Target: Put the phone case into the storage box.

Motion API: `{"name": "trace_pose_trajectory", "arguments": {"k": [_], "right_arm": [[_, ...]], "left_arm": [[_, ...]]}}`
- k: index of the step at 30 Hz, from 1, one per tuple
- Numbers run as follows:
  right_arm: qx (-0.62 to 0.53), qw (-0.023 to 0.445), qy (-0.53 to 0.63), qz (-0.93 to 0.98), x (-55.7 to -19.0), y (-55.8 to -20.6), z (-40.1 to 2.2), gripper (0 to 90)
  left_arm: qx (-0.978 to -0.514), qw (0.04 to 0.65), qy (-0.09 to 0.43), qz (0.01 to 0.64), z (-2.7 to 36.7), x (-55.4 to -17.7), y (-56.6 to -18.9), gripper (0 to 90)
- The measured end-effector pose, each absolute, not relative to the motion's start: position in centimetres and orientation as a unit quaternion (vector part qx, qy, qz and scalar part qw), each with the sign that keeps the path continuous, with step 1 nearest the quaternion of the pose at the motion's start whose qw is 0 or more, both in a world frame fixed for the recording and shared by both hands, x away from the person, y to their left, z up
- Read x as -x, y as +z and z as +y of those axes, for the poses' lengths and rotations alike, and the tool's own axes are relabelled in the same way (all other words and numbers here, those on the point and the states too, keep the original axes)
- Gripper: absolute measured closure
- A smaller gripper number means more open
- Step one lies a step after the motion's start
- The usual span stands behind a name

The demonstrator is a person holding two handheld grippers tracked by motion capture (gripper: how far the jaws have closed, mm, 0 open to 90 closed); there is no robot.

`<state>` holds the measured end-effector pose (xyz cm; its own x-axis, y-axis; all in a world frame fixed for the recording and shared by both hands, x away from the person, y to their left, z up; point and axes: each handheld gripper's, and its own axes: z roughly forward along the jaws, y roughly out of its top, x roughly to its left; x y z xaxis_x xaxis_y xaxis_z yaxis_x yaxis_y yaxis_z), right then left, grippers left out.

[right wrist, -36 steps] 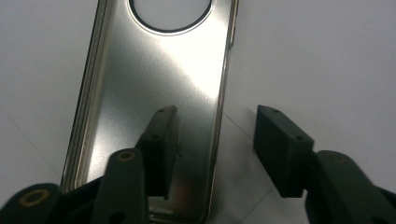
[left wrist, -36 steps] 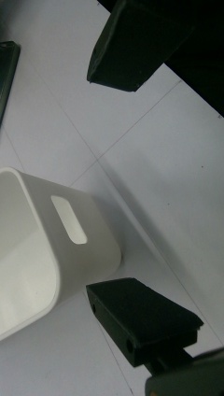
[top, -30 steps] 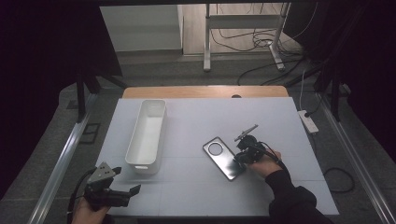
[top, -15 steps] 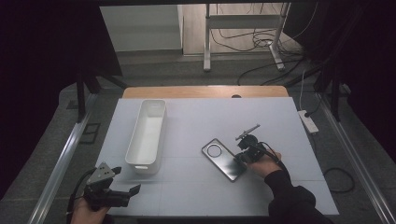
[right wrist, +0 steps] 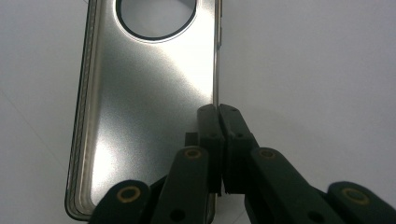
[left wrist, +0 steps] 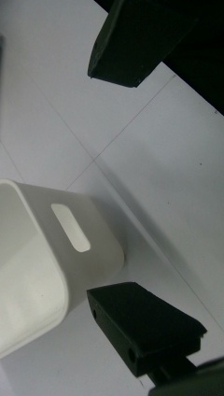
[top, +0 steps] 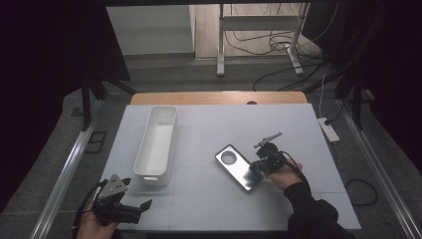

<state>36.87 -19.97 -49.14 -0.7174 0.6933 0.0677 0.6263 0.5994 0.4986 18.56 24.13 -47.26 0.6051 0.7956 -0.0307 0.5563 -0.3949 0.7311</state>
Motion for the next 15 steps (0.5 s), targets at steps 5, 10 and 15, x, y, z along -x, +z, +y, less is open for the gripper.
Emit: {"name": "trace_pose_trajectory", "arguments": {"k": [5, 10, 15], "right_arm": [[-0.368, 0.067, 0.269, 0.887, -36.7, -48.6, -20.3, 88.5], [-0.363, 0.071, 0.279, 0.886, -36.5, -48.2, -20.5, 88.5], [-0.365, 0.075, 0.284, 0.883, -36.5, -48.0, -20.8, 88.5]], "left_arm": [[-0.811, 0.385, 0.154, 0.412, 24.2, -18.6, -47.1, 0.0], [-0.806, 0.402, 0.142, 0.411, 23.9, -18.7, -47.0, 0.0], [-0.802, 0.418, 0.128, 0.407, 23.2, -18.9, -46.8, 0.0]]}}
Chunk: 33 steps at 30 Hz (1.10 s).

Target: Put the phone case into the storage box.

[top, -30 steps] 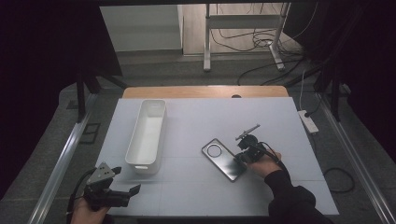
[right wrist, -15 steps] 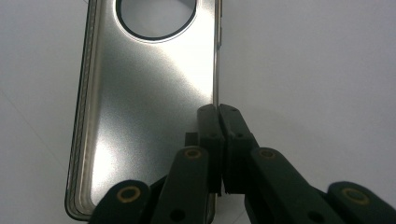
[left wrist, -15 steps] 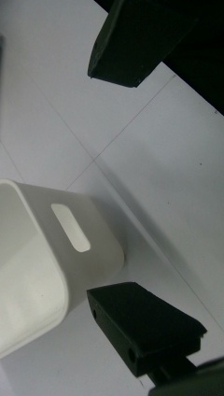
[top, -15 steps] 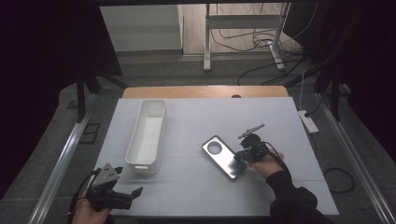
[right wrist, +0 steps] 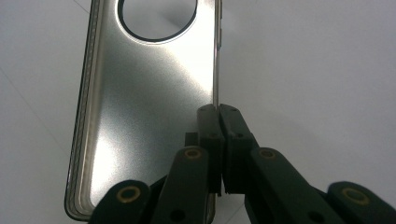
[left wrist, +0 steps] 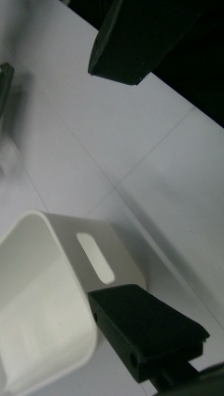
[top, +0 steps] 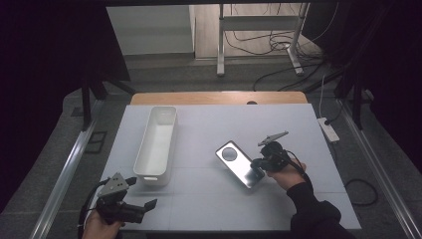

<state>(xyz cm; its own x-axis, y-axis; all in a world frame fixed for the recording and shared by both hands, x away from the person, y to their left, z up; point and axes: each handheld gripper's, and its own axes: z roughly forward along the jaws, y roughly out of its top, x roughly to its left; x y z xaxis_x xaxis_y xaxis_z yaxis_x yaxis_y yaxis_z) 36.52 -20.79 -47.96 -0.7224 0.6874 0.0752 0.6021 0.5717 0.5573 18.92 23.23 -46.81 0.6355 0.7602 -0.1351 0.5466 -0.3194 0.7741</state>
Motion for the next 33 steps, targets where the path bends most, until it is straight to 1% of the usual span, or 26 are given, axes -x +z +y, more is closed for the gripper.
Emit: {"name": "trace_pose_trajectory", "arguments": {"k": [5, 9, 18, 26, 29, 33], "right_arm": [[-0.366, 0.080, 0.297, 0.878, -36.5, -47.5, -21.1, 88.5], [-0.368, 0.087, 0.303, 0.875, -36.4, -47.3, -21.2, 88.5], [-0.364, 0.097, 0.321, 0.869, -36.1, -46.5, -21.4, 88.5], [-0.363, 0.105, 0.334, 0.864, -35.9, -45.9, -21.7, 88.5], [-0.368, 0.104, 0.333, 0.862, -35.8, -45.8, -21.8, 88.5], [-0.369, 0.107, 0.336, 0.860, -35.7, -45.7, -21.8, 88.4]], "left_arm": [[-0.803, 0.427, 0.119, 0.398, 22.5, -19.2, -46.6, 0.0], [-0.801, 0.448, 0.102, 0.384, 21.4, -19.7, -46.5, 0.0], [-0.801, 0.472, 0.090, 0.357, 19.1, -20.9, -46.4, 0.0], [-0.807, 0.478, 0.081, 0.336, 17.2, -22.4, -46.4, 0.0], [-0.814, 0.476, 0.093, 0.320, 16.5, -22.9, -46.3, 0.0], [-0.815, 0.477, 0.088, 0.316, 15.5, -23.7, -46.2, 0.0]]}}
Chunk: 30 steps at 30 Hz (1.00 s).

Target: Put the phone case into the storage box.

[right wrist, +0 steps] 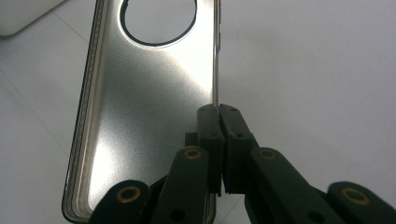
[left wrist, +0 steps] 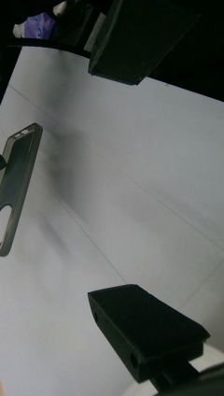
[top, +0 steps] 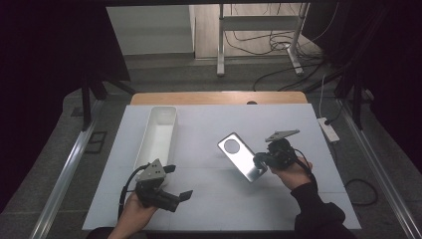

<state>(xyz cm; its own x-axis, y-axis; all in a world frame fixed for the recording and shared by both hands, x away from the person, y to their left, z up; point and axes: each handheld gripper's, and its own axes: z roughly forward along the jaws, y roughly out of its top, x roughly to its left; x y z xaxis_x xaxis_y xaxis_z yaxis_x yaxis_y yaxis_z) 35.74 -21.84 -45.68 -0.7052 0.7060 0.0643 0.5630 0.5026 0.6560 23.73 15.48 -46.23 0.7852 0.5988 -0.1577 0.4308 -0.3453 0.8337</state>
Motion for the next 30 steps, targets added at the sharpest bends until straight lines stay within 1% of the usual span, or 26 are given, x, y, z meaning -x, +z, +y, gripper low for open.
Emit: {"name": "trace_pose_trajectory", "arguments": {"k": [10, 19, 26, 30], "right_arm": [[-0.365, 0.110, 0.344, 0.858, -35.3, -45.2, -21.7, 88.5], [-0.362, 0.119, 0.348, 0.857, -35.0, -45.0, -21.4, 88.5], [-0.360, 0.123, 0.356, 0.854, -34.6, -44.7, -21.1, 88.5], [-0.355, 0.123, 0.363, 0.853, -34.3, -44.6, -20.6, 88.5]], "left_arm": [[-0.827, 0.477, 0.076, 0.287, 13.3, -25.8, -46.6, 0.0], [-0.831, 0.467, 0.064, 0.295, 11.7, -27.6, -46.9, 0.0], [-0.835, 0.462, 0.064, 0.294, 11.0, -28.3, -47.2, 0.0], [-0.836, 0.455, 0.055, 0.302, 10.6, -28.9, -47.3, 0.0]]}}
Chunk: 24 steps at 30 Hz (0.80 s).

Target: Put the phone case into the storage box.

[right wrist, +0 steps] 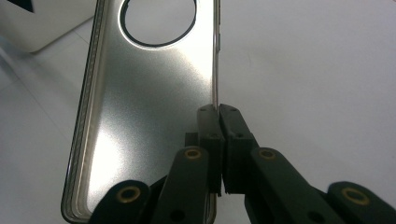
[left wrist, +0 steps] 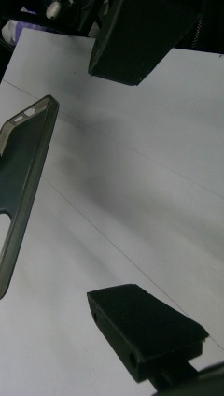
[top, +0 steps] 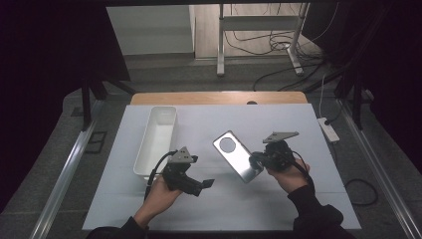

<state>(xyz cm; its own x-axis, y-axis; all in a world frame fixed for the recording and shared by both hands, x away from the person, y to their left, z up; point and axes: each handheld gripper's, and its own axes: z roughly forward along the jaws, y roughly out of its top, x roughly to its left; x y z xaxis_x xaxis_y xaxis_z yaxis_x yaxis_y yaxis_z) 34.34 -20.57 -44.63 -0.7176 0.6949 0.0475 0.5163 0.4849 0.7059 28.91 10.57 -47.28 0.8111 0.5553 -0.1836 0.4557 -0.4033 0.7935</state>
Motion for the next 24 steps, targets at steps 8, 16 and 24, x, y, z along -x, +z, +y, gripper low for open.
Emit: {"name": "trace_pose_trajectory", "arguments": {"k": [8, 16, 24], "right_arm": [[-0.345, 0.121, 0.370, 0.854, -33.7, -44.5, -19.4, 88.5], [-0.330, 0.116, 0.378, 0.857, -33.0, -44.4, -18.0, 88.5], [-0.318, 0.112, 0.384, 0.860, -32.3, -44.5, -16.6, 88.5]], "left_arm": [[-0.832, 0.454, 0.047, 0.315, 9.9, -29.3, -47.6, 0.0], [-0.830, 0.449, 0.045, 0.327, 10.0, -29.3, -48.0, 0.0], [-0.835, 0.444, 0.044, 0.322, 9.7, -29.1, -48.1, 0.0]]}}
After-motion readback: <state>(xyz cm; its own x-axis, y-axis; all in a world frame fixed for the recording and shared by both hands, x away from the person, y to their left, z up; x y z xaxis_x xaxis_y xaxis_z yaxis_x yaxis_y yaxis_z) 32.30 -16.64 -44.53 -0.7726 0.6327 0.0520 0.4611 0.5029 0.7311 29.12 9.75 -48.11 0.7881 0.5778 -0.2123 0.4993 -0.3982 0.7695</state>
